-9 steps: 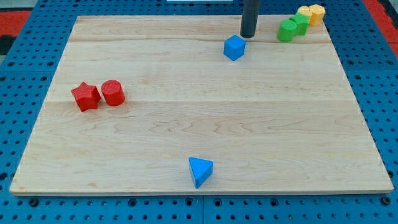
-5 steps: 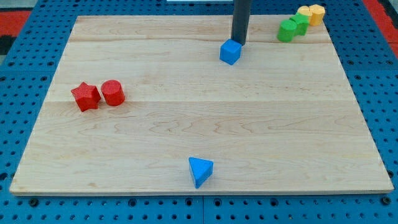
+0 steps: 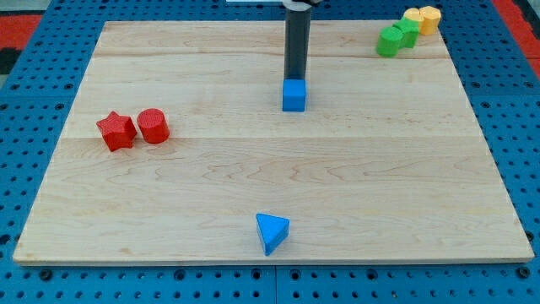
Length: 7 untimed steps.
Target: Push the blue cube slightly down
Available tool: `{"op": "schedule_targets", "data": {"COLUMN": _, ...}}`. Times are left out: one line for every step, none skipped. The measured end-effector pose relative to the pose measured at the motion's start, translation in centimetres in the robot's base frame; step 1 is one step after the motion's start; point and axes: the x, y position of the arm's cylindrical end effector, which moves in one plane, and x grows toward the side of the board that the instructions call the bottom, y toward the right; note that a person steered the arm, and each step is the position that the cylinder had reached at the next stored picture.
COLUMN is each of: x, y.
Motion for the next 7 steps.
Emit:
{"op": "schedule_targets", "data": {"x": 1.4, "y": -0.7}}
{"op": "schedule_targets", "data": {"x": 2.6, "y": -1.0}}
{"op": "schedule_targets", "data": {"x": 3.5, "y": -1.0}}
{"op": "schedule_targets", "data": {"x": 4.2, "y": -0.6}}
{"op": "schedule_targets", "data": {"x": 5.5, "y": -0.1}}
{"op": "schedule_targets", "data": {"x": 7.2, "y": -0.1}}
{"op": "schedule_targets", "data": {"x": 9.0, "y": -0.1}}
